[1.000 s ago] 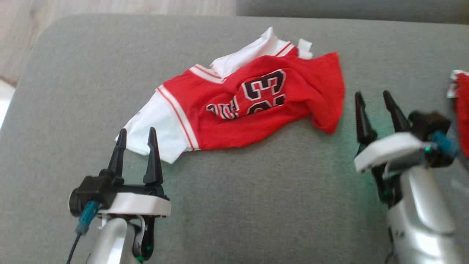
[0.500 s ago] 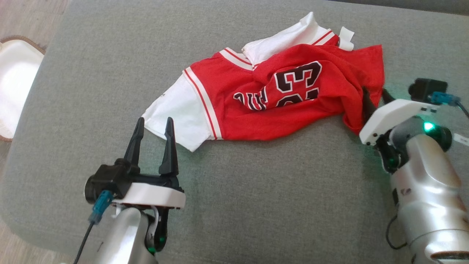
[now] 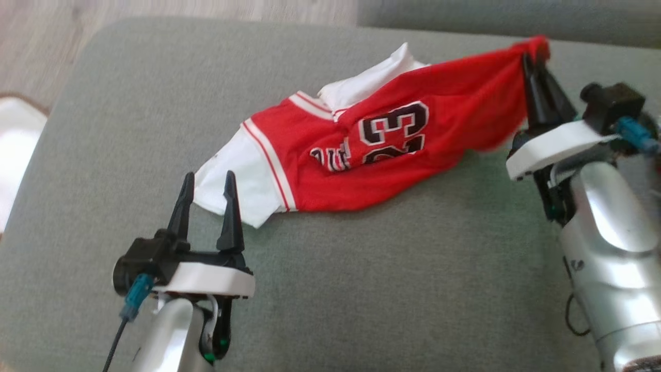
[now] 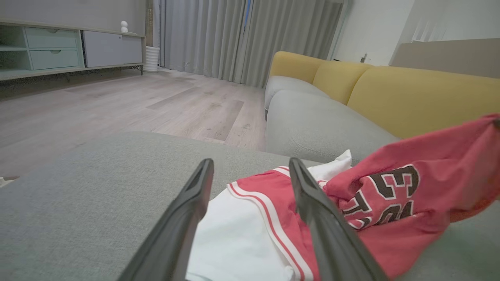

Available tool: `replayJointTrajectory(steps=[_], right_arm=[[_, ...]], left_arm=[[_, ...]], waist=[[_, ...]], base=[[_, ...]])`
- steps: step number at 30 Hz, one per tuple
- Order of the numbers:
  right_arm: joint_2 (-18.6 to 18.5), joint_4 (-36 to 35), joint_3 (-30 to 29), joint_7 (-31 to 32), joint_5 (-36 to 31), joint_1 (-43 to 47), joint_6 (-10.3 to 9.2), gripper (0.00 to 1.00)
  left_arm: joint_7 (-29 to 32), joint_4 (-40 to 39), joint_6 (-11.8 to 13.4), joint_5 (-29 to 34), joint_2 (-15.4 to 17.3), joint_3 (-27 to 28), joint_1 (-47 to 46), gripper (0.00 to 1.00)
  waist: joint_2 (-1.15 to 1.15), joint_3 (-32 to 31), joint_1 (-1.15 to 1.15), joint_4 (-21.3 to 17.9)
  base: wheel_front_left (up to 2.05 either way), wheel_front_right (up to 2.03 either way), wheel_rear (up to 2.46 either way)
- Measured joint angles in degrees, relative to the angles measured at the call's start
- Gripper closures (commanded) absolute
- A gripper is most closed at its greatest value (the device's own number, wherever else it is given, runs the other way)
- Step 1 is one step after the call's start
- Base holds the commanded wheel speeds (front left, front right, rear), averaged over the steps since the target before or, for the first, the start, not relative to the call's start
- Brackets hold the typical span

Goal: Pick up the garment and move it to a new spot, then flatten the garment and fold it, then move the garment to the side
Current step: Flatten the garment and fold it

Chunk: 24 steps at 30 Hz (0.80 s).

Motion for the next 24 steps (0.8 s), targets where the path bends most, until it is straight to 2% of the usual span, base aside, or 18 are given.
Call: replayJointTrajectory(steps=[8, 12, 15, 20, 24], right_arm=[[-3.0, -20.7, 1.0, -0.5, -3.4, 7.0, 0.00, 1.00], [-3.8, -27.7, 0.3, -0.3, -5.8, 10.2, 0.00, 1.00], [-3.8, -32.1, -1.2, 2.6, -8.8, 11.8, 0.00, 1.00], [-3.2, -34.6, -4.6, 10.1, -12.2, 12.8, 0.00, 1.00], [-3.1, -30.0, -9.0, 14.7, -14.6, 12.7, 0.00, 1.00]], left_arm=[[0.0, -0.6, 0.0, 0.0, 0.0, 0.5, 4.0, 0.00], [0.0, -0.9, 0.0, 0.2, 0.0, 0.6, 5.6, 0.00], [0.0, -1.1, 0.0, 0.3, 0.1, 0.6, 6.1, 0.00], [0.0, -1.7, 0.0, 0.3, 0.1, 0.5, 7.0, 0.00], [0.0, -1.9, 0.0, 0.0, 0.1, -0.2, 6.9, 0.00]], waist=[[0.00, -5.4, -0.01, -2.0], [0.00, -7.6, -0.01, -2.4], [0.00, -8.5, -0.01, -1.9], [0.00, -8.7, -0.01, -0.4], [0.00, -7.4, 0.00, 1.0]], base=[[0.00, 0.00, 0.00], [0.00, 0.00, 0.00], [0.00, 0.00, 0.00], [0.00, 0.00, 0.00], [0.00, 0.00, 0.00]])
